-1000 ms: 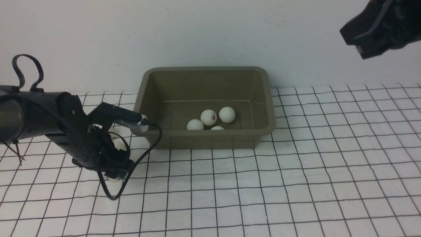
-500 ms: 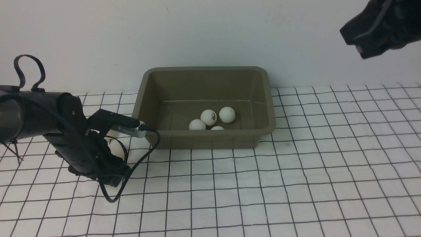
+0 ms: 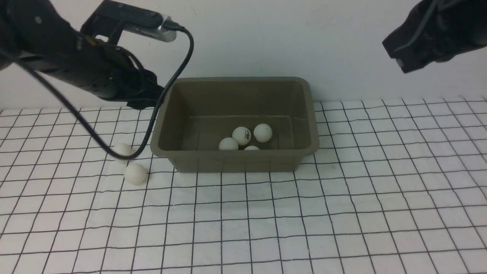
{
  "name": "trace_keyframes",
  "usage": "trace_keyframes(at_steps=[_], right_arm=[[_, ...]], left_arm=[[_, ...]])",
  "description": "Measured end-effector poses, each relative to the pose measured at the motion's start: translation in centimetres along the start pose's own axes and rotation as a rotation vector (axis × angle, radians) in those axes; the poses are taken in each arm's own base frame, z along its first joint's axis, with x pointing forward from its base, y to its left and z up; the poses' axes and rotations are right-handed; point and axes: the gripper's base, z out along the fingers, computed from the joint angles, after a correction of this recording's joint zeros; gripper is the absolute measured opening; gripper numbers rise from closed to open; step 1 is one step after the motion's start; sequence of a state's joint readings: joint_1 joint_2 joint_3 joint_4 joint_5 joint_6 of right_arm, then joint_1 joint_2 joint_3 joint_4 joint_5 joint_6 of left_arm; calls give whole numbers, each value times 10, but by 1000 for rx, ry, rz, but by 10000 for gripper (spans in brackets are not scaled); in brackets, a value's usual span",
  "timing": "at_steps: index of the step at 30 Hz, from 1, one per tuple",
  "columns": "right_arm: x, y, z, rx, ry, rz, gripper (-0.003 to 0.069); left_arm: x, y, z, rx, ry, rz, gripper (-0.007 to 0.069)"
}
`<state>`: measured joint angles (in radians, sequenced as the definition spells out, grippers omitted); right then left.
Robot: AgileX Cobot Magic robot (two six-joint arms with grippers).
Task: Put the table tennis balls into the box on the white checkered tablecloth.
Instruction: 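Drop the ball into the bin, then reach for and grasp a ping pong ball on the table beside the basket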
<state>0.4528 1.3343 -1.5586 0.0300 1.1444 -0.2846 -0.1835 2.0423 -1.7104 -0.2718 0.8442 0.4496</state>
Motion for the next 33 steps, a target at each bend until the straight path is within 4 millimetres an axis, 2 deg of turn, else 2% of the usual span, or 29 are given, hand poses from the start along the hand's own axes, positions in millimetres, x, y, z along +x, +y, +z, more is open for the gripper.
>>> trace_keyframes(at_steps=[3, 5, 9, 12, 16, 18, 21, 22, 25, 26, 29, 32, 33], right_arm=[[0, 0, 0, -1, 0, 0, -18], [0, 0, 0, -2, 3, 0, -18], [1, 0, 0, -3, 8, 0, -18], [1, 0, 0, -3, 9, 0, -18], [1, 0, 0, -4, 10, 0, -18], [1, 0, 0, -4, 10, 0, -18], [1, 0, 0, -4, 10, 0, -18], [1, 0, 0, -4, 10, 0, -18], [1, 0, 0, -4, 10, 0, -18], [1, 0, 0, -4, 10, 0, -18], [1, 0, 0, -5, 10, 1, -18], [1, 0, 0, -5, 9, 1, -18], [1, 0, 0, -5, 9, 1, -18]], left_arm=[[-9, -1, 25, 40, 50, 32, 352], [-14, -1, 31, 52, 51, 33, 359], [-21, 0, 31, 62, 42, 35, 427], [-27, -2, 20, 80, 58, 21, 470], [-36, -3, -13, 55, 89, 67, 439], [-41, -4, -57, -19, 75, 93, 384], [-41, 2, -109, -110, 12, 76, 340], [-40, 4, -117, -121, 1, 67, 337], [-25, 18, -148, -154, -20, 4, 331], [-18, 24, -152, -155, -13, -20, 331], [20, 36, -147, -99, 69, -105, 331], [53, 39, -134, -43, 116, -152, 331], [72, 37, -121, -7, 133, -180, 331]])
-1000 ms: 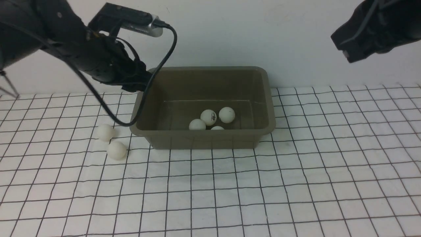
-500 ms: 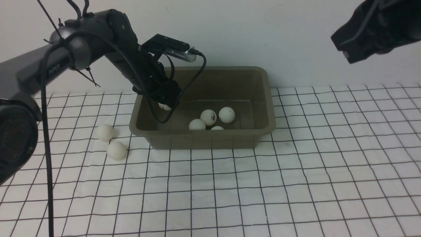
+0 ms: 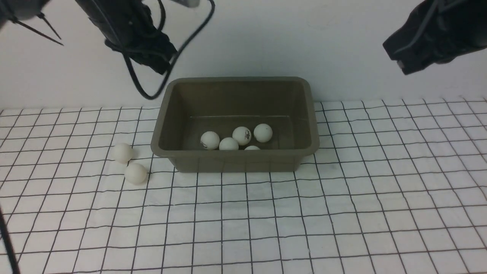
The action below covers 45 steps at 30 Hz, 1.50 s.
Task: Put the table tennis balls into the box on the white checkered tablecloth.
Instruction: 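Reach for and grasp a ping pong ball on the table beside the basket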
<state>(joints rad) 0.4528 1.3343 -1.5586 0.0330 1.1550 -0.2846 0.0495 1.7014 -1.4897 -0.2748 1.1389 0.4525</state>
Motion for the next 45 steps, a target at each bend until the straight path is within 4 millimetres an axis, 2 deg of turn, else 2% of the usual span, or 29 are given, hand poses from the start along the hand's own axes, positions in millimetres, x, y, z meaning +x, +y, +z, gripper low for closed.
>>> trace_keyframes(at_steps=[4, 10, 15, 22, 27, 45], right_arm=[[0, 1, 0, -15, -4, 5, -18], [-1, 3, 0, -38, -11, -1, -18], [-1, 3, 0, -38, -11, 0, -18], [-1, 3, 0, -38, -11, 0, -18], [-1, 3, 0, -38, -11, 0, -18], [-2, 3, 0, -36, -18, 0, -18]], left_arm=[[35, -1, 46, 24, -34, -50, 331], [44, 5, 80, -15, -76, -97, 331], [41, 8, 94, -3, -101, -93, 360], [36, 12, 112, 22, -143, -86, 456], [36, 14, 121, 20, -150, -83, 487], [38, 21, 143, 5, -142, -108, 492]])
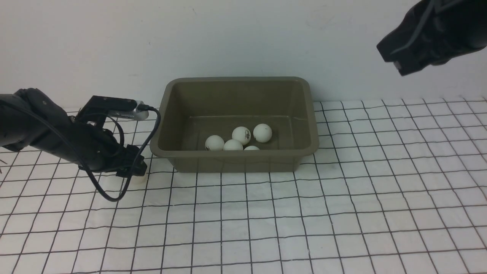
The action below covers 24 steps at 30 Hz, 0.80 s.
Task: Put the table tennis balls into the box on the white checkered tablecloth.
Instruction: 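Reach for and grasp a ping pong ball on the table beside the basket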
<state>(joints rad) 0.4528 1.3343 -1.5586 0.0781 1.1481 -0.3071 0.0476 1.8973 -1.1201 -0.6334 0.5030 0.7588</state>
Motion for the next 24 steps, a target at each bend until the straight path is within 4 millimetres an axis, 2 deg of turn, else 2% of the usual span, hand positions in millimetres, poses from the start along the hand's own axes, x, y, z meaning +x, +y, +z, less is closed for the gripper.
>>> trace_keyframes(at_steps=[11, 15, 18, 24], right_arm=[[0, 0, 0, -1, 0, 0, -18], [0, 0, 0, -1, 0, 0, -18], [0, 0, 0, -1, 0, 0, -18], [0, 0, 0, -1, 0, 0, -18]], left_arm=[[-4, -6, 21, 20, 11, -9, 489], [-5, -7, 25, 24, 14, -31, 441], [-6, -6, 25, 22, 13, -59, 353], [-5, -5, 24, 6, 35, -53, 353]])
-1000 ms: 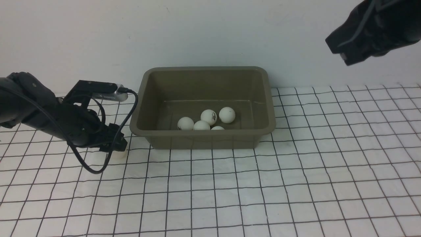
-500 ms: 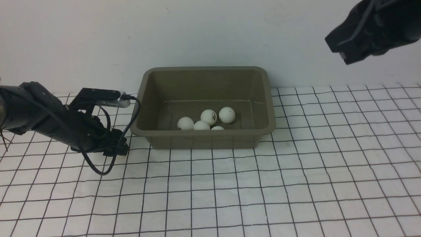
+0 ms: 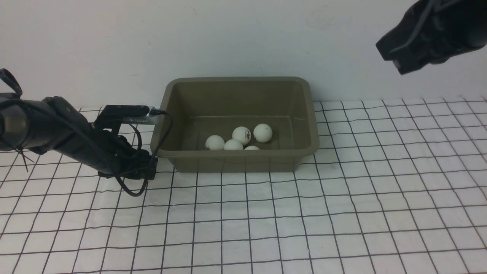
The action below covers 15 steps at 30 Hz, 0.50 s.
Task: Put the table tennis balls into the box on the white checkered tablecloth.
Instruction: 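Reach for and grasp a ping pong ball on the table beside the basket, then drop the ball into the bin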
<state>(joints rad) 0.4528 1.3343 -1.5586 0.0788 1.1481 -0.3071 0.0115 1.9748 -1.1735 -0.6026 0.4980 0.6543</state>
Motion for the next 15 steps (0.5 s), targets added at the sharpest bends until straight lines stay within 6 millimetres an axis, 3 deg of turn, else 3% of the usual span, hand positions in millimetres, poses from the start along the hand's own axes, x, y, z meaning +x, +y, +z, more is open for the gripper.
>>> trace_keyframes(at_steps=[5, 8, 10, 11, 13, 15], right_arm=[[0, 0, 0, 0, 0, 0, -18], [0, 0, 0, 0, 0, -1, -18], [0, 0, 0, 0, 0, -2, -18], [0, 0, 0, 0, 0, -2, -18], [0, 0, 0, 0, -1, -3, -18], [0, 0, 0, 1, -3, -3, -18]], left_arm=[[4, 2, -21, -12, 78, 24, 353], [3, 2, -48, -53, 85, 39, 353], [-2, -1, -79, -105, 45, 33, 353], [-2, -1, -79, -105, 45, 33, 353], [-12, -18, -113, -142, -73, 72, 353], [-21, -35, -124, -140, -146, 139, 353]])
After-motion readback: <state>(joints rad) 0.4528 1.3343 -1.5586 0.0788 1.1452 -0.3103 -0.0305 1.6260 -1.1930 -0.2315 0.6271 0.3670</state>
